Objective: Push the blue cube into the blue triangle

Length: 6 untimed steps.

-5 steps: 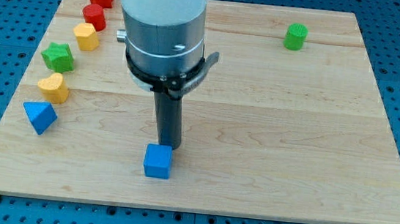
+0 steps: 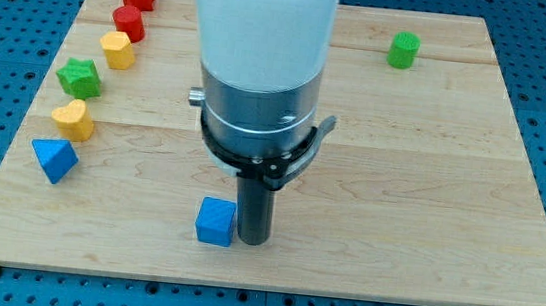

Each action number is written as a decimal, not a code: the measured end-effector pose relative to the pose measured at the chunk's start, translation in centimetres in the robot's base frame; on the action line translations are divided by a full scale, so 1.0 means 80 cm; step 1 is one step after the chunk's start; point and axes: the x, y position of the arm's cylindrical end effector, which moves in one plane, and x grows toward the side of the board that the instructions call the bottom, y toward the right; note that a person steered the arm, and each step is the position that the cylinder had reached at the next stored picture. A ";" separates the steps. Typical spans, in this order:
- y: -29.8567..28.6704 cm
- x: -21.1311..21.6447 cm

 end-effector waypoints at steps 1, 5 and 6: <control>-0.017 0.004; -0.059 -0.026; -0.070 -0.016</control>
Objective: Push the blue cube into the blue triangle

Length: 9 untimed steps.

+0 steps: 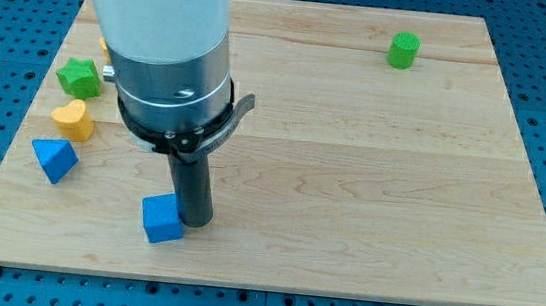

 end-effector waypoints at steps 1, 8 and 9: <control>0.010 0.013; -0.112 -0.033; -0.135 -0.032</control>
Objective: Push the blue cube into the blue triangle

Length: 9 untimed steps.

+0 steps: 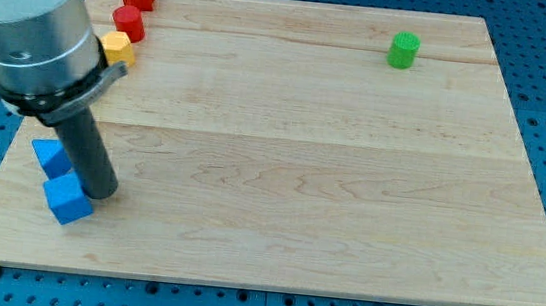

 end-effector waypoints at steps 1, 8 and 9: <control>0.005 0.007; -0.049 0.075; -0.054 0.062</control>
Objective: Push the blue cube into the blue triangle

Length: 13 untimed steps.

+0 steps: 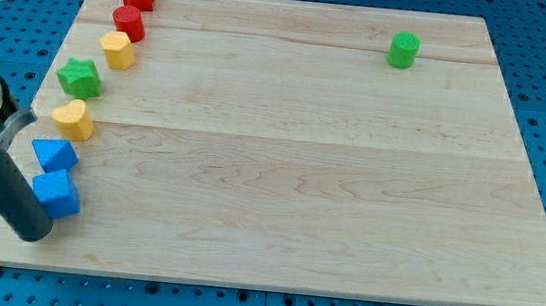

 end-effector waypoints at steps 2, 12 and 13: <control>0.005 0.004; -0.027 0.006; -0.027 -0.006</control>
